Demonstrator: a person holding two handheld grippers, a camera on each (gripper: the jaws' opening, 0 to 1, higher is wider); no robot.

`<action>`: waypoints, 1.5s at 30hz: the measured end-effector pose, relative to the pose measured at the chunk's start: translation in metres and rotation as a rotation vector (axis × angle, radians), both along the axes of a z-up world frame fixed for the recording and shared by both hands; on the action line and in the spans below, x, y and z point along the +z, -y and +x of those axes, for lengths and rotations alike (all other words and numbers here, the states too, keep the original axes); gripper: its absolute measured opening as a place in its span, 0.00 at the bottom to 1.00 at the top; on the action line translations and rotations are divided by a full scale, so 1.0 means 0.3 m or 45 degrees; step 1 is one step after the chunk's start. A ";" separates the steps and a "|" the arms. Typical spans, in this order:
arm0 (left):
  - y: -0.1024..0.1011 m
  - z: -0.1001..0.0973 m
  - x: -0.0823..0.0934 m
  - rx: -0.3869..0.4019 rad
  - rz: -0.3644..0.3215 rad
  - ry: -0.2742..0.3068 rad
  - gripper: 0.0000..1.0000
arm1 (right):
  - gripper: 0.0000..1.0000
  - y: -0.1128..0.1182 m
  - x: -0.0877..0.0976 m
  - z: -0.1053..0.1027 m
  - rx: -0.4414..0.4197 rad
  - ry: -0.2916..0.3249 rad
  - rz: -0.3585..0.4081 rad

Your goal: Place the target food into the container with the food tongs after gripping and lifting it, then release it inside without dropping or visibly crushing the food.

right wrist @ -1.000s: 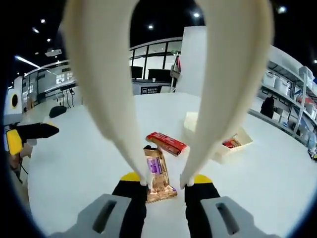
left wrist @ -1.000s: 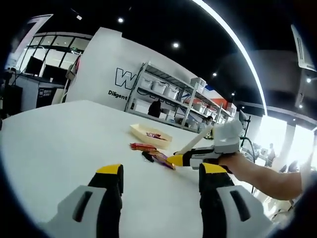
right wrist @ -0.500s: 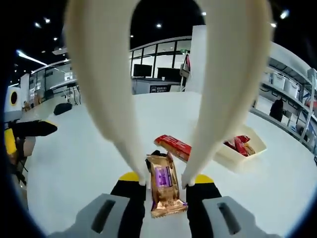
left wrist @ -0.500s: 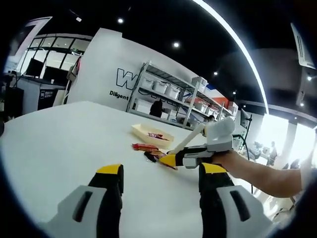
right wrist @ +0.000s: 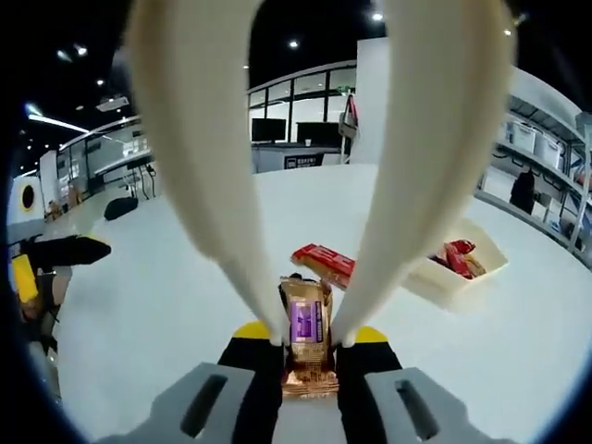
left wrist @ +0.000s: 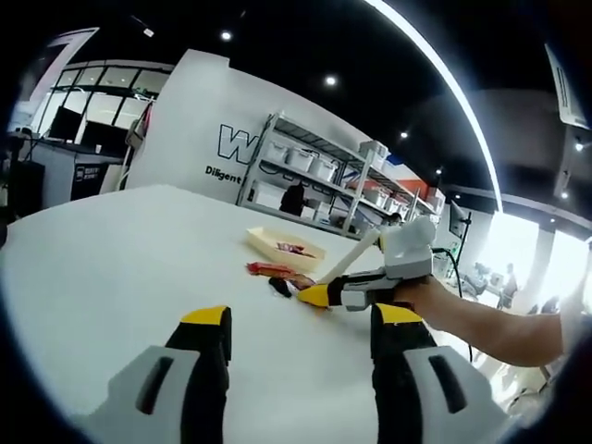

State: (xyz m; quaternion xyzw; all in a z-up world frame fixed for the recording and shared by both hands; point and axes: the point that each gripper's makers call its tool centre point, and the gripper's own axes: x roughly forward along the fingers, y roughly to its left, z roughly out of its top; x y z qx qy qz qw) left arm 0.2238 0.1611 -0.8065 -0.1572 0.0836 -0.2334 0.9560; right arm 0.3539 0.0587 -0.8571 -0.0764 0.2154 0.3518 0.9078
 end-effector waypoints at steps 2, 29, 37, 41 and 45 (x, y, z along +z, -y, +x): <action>0.005 -0.001 -0.002 -0.006 0.005 0.001 0.59 | 0.15 0.000 0.024 0.000 -0.011 -0.035 0.096; 0.027 0.022 -0.033 0.017 0.266 -0.016 0.75 | 0.16 0.128 0.217 0.234 -0.120 0.070 0.098; 0.016 0.032 -0.054 0.034 0.312 -0.006 0.83 | 0.16 0.177 0.203 0.318 -0.187 0.073 0.103; 0.025 0.043 -0.060 0.022 0.350 0.003 0.87 | 0.16 0.185 0.191 0.348 -0.197 0.078 0.064; 0.025 0.054 -0.062 0.015 0.405 0.032 0.93 | 0.16 0.182 0.161 0.384 -0.192 0.067 0.020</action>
